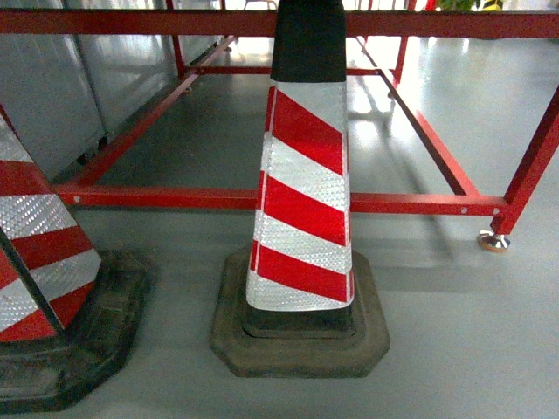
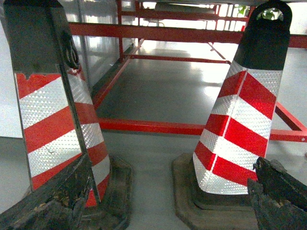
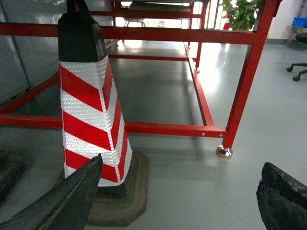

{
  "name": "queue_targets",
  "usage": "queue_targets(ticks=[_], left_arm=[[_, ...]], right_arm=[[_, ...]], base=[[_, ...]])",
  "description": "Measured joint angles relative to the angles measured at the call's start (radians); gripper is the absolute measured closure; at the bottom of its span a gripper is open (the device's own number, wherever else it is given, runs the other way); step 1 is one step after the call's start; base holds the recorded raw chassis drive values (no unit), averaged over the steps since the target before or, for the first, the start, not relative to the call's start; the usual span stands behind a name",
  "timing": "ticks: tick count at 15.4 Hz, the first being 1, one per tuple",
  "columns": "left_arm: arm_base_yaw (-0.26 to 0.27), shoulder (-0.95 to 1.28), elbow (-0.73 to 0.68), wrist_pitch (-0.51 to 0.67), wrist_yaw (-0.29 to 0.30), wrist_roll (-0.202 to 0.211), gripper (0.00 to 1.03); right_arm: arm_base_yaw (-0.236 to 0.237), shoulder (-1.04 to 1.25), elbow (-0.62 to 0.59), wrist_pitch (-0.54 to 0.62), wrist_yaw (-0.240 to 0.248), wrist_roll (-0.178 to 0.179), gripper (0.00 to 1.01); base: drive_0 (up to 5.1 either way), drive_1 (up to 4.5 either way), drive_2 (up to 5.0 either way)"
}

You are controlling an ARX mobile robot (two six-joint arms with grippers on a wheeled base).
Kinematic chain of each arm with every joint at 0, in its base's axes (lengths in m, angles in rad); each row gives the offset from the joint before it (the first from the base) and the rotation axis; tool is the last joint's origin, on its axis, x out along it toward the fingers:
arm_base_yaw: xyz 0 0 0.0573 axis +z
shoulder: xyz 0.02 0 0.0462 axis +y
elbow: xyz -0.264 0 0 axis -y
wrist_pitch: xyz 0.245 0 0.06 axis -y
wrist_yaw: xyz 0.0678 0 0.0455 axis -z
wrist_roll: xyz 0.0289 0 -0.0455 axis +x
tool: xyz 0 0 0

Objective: Sort blue parts and orange caps into right shelf containers

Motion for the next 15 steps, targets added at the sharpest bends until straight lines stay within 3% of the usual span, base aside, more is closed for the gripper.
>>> queue_targets(ticks=[15], left_arm=[[0.000,0.000,0.000,0.001,-0.001,0.010,0.05]], right_arm=[[0.000,0.000,0.000,0.001,-0.003,0.008,0.03]], base=[[0.3,0.30,0.3]])
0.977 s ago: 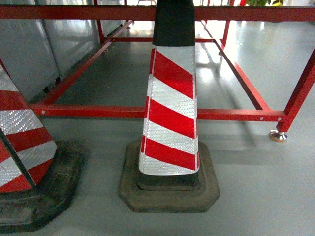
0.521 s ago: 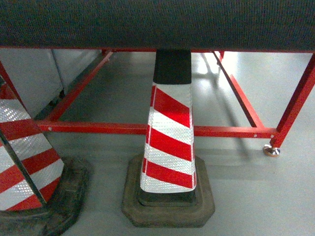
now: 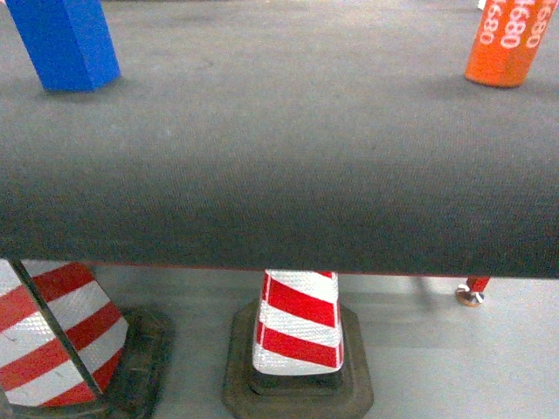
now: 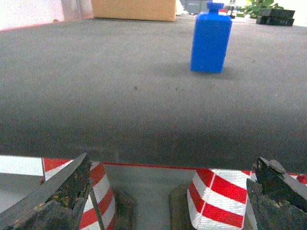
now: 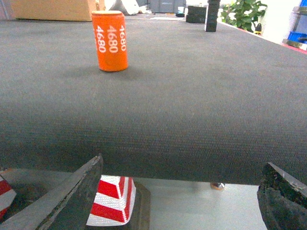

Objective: Sort blue parts and orange caps into right shelf containers

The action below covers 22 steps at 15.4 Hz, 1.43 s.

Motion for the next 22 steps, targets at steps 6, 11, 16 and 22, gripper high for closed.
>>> queue_targets(ticks=[6,11,16,22], left_arm=[[0.000,0.000,0.000,0.000,0.000,0.001,0.05],[0.000,0.000,0.000,0.003,0.001,0.000,0.05],[0.000,0.000,0.000,0.000,0.001,0.000,0.05],[0.000,0.000,0.000,0.000,0.001,0.001,0.05]], right_arm=[[0.000,0.000,0.000,0.000,0.000,0.000,0.03],[0.000,0.000,0.000,0.005,0.001,0.000,0.03],[0.000,0.000,0.000,0.001,0.001,0.000,0.03],[0.000,0.000,0.000,0.000,0.000,0.000,0.03]], base=[[0.3,0.30,0.3],[0.2,0.24,0.2],[0.0,0.00,0.0],[0.0,0.00,0.0]])
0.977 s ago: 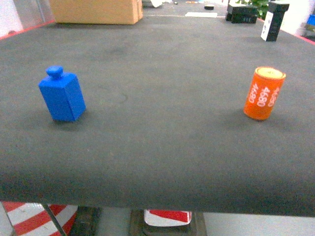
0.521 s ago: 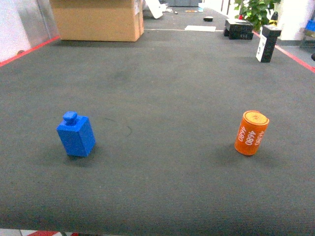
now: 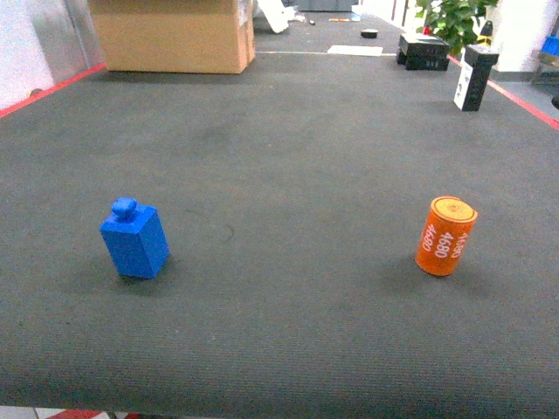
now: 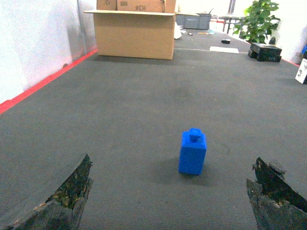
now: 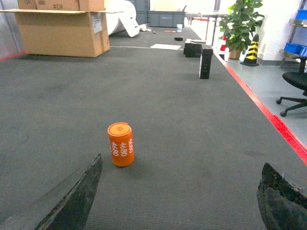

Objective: Sort blue parts and orange caps into right shelf containers

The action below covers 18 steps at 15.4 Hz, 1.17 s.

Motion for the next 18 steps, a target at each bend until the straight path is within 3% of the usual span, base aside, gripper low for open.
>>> queue_targets(ticks=[18], left_arm=[[0.000,0.000,0.000,0.000,0.000,0.000,0.05]], right_arm=[[0.000,0.000,0.000,0.000,0.000,0.000,0.03]], base=[[0.0,0.00,0.0]])
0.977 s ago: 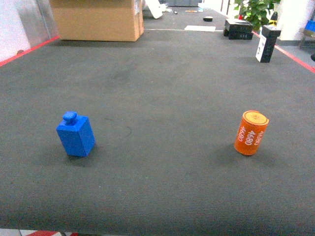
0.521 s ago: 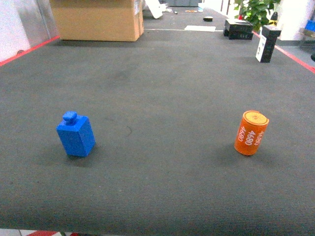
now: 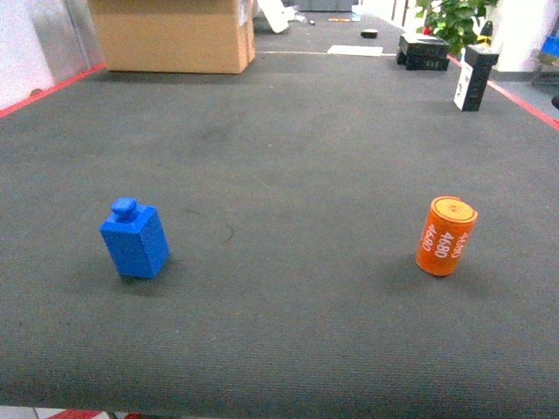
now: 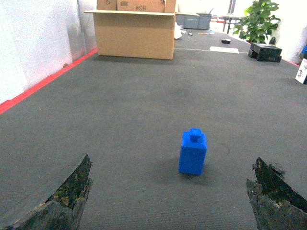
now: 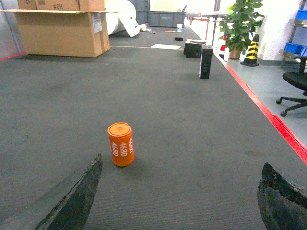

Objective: Sort blue parts and orange caps into right shelf containers

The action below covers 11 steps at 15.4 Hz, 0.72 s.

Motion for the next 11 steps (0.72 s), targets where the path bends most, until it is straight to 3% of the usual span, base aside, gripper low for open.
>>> queue_targets(ticks=[11], left_arm=[[0.000,0.000,0.000,0.000,0.000,0.000,0.05]], right_arm=[[0.000,0.000,0.000,0.000,0.000,0.000,0.03]], base=[[0.0,0.00,0.0]])
